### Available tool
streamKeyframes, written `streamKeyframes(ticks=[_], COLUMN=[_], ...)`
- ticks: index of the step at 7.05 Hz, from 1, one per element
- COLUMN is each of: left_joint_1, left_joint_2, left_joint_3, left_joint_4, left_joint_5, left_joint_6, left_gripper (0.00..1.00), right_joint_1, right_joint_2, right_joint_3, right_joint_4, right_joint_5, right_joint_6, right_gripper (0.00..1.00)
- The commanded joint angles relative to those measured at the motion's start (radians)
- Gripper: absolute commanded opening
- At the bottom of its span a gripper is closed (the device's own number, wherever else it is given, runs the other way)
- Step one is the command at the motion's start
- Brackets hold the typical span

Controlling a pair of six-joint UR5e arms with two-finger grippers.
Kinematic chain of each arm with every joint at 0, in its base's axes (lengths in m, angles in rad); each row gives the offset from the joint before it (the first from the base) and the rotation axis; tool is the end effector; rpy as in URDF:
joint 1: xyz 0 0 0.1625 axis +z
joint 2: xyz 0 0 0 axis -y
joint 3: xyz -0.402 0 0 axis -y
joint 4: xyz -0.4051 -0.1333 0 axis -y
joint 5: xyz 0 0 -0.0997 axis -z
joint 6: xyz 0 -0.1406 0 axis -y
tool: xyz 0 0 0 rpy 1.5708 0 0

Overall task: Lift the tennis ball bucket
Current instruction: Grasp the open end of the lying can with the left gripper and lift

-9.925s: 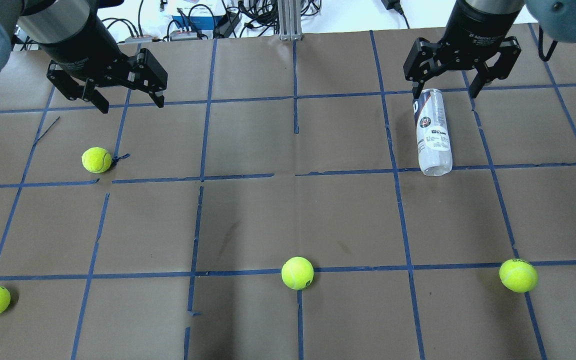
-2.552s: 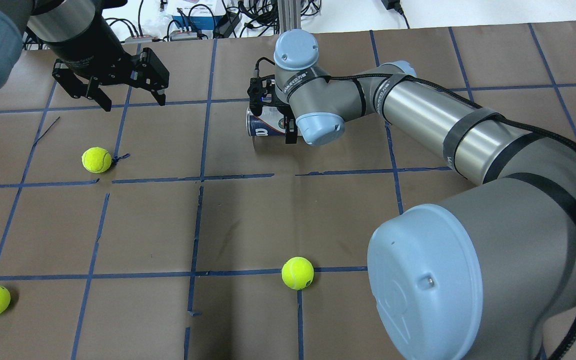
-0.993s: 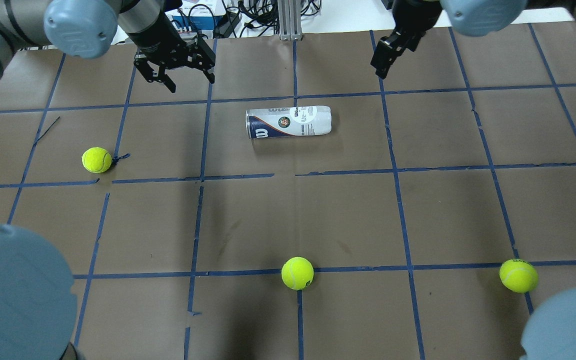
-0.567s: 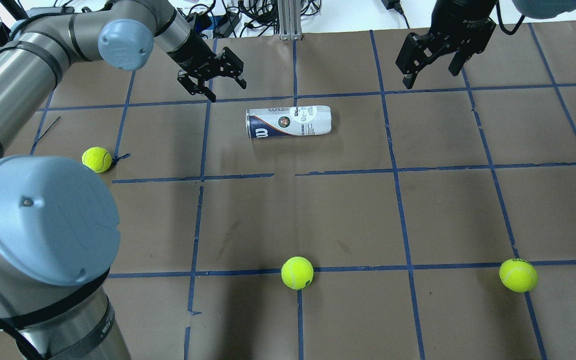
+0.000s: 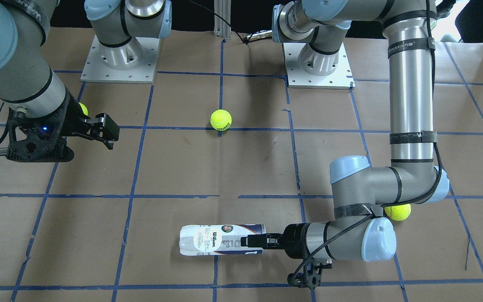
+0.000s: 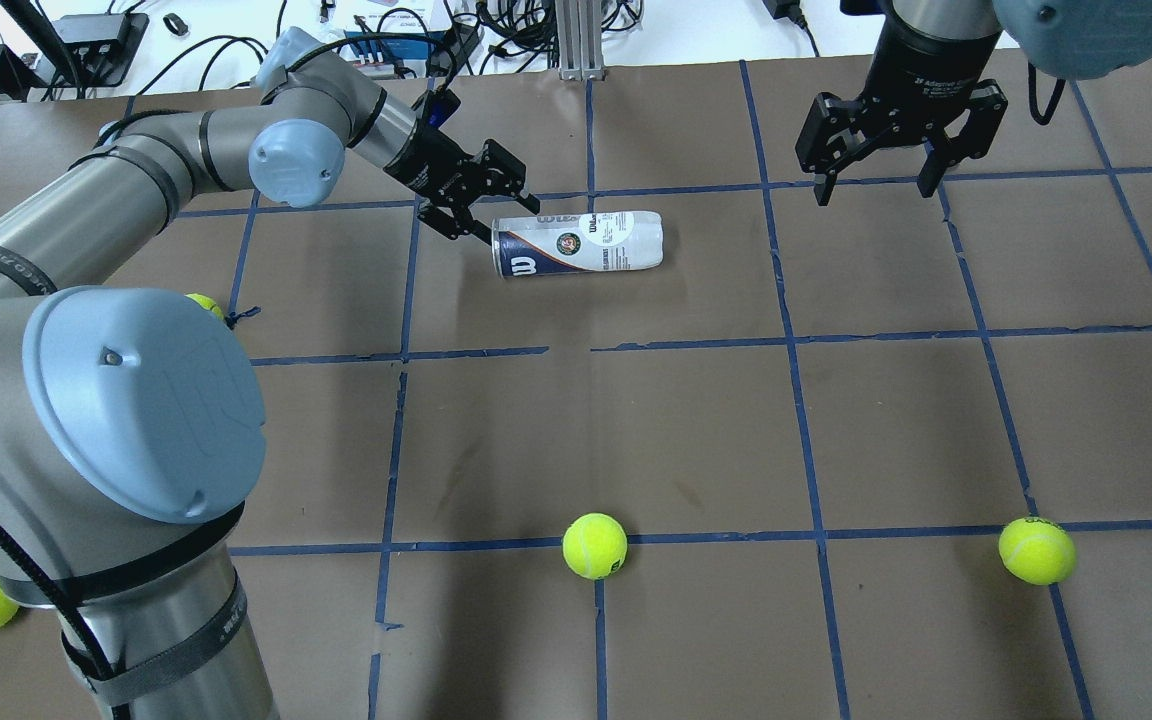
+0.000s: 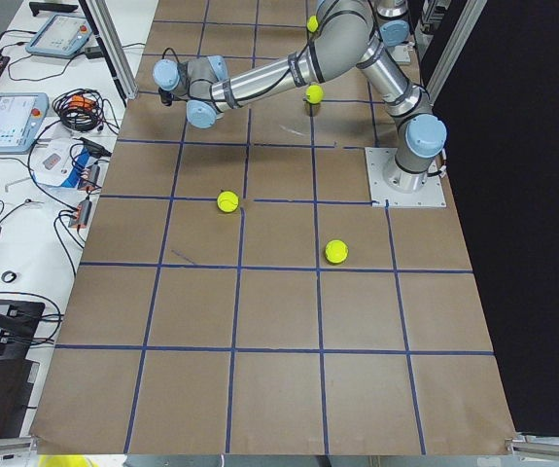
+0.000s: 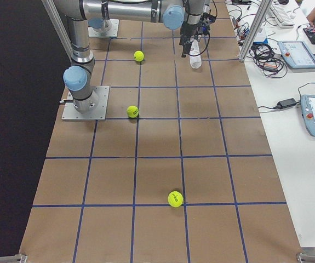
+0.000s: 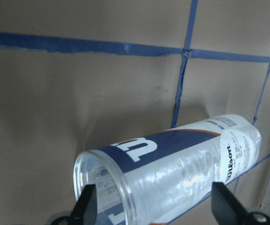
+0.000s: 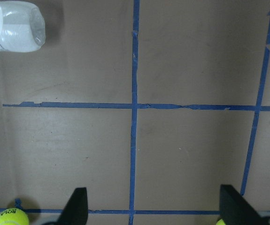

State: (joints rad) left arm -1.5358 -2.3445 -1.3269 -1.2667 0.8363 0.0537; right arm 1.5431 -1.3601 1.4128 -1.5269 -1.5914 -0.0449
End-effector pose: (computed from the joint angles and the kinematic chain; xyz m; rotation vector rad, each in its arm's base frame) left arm -0.2028 -0.7118 0.1213 0.0818 -2.3903 -0.2298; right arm 0.1144 -0.5777 0.3847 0.0284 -3.1207 -0.1519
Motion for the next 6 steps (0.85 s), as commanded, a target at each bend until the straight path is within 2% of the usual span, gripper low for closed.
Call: streamKeyframes(ticks=[1,2,4,6], left_joint_1=[-0.001,-0.001,-0.004,-0.02], left_joint_2=[-0.012,-0.001,0.007,0.063], left_joint_3=[-0.026,-0.025,-0.023,-0.014], left_joint_4=[0.062,0.063,0.06,0.061], left_joint_5=[-0.031,-0.031,-0.031,-0.025], left_joint_6=[-0.04,-0.038,-0.043,-0.17], left_gripper=[0.59,0.48,0.15,0.09], right_joint_1=[0.002,0.002,-0.011,-0.005], right_joint_2=[-0.002,-0.002,-0.007,-0.008], right_joint_3=[-0.018,-0.021,-0.035,-0.032], right_joint_4=[0.004,0.004,0.005,0.004], right_joint_5=[-0.012,-0.015,-0.009,-0.009], right_joint_6=[0.051,0.051,0.048,0.054], right_gripper=[1.0,1.0,1.0,1.0])
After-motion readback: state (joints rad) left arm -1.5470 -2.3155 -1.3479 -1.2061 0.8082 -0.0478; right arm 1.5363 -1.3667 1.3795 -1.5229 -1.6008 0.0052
